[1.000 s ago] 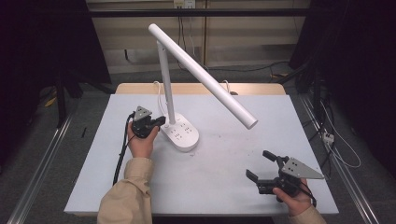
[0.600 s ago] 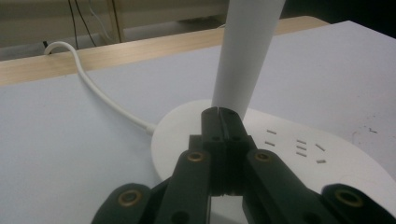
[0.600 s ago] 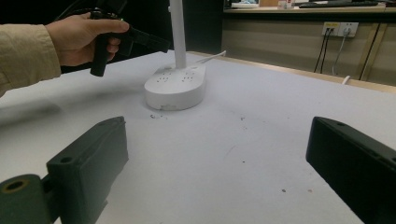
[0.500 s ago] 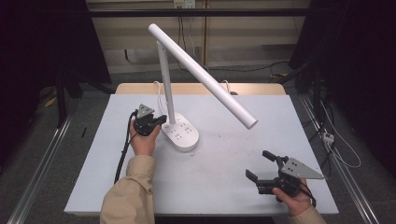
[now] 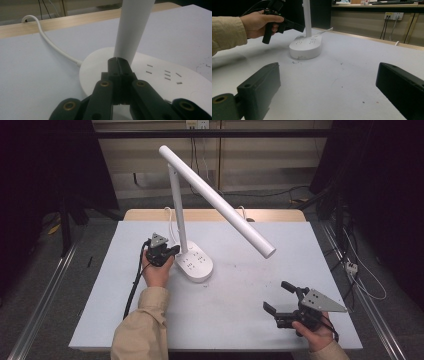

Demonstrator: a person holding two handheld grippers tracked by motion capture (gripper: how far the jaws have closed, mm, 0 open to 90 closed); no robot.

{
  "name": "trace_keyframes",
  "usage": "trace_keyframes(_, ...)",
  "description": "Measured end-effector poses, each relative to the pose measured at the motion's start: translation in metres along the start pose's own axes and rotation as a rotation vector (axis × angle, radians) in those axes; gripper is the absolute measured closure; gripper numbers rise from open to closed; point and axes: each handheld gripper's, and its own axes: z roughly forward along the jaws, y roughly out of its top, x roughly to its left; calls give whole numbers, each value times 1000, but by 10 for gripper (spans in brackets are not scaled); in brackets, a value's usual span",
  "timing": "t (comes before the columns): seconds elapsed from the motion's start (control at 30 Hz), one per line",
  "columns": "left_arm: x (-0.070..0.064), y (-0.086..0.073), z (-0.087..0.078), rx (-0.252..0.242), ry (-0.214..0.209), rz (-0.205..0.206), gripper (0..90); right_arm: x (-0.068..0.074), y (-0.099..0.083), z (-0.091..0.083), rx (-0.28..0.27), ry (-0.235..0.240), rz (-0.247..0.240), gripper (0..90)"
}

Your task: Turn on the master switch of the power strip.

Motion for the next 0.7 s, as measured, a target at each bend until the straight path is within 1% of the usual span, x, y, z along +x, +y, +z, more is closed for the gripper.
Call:
trace_keyframes(0.23, 0, -2, 1, 17, 15, 9, 900, 0, 0, 0, -1, 0, 0, 51)
trace_keyframes(0.3, 0, -2, 1, 14, 12, 5, 900, 0, 0, 0, -1, 0, 1, 51)
trace_keyframes(0.4, 0, -2, 2, 22, 16, 9, 900, 0, 0, 0, -2, 0, 0, 51)
trace_keyframes(0.47, 0, -3, 3, 24, 17, 3, 900, 0, 0, 0, -2, 0, -1, 51)
trace_keyframes(0.5, 0, -3, 3, 30, 21, 8, 900, 0, 0, 0, -2, 1, -1, 51)
trace_keyframes(0.53, 0, -4, 3, 28, 20, 3, 900, 0, 0, 0, -2, 0, 0, 51)
trace_keyframes(0.7, 0, -6, 4, 29, 22, 5, 900, 0, 0, 0, -1, 0, -1, 50)
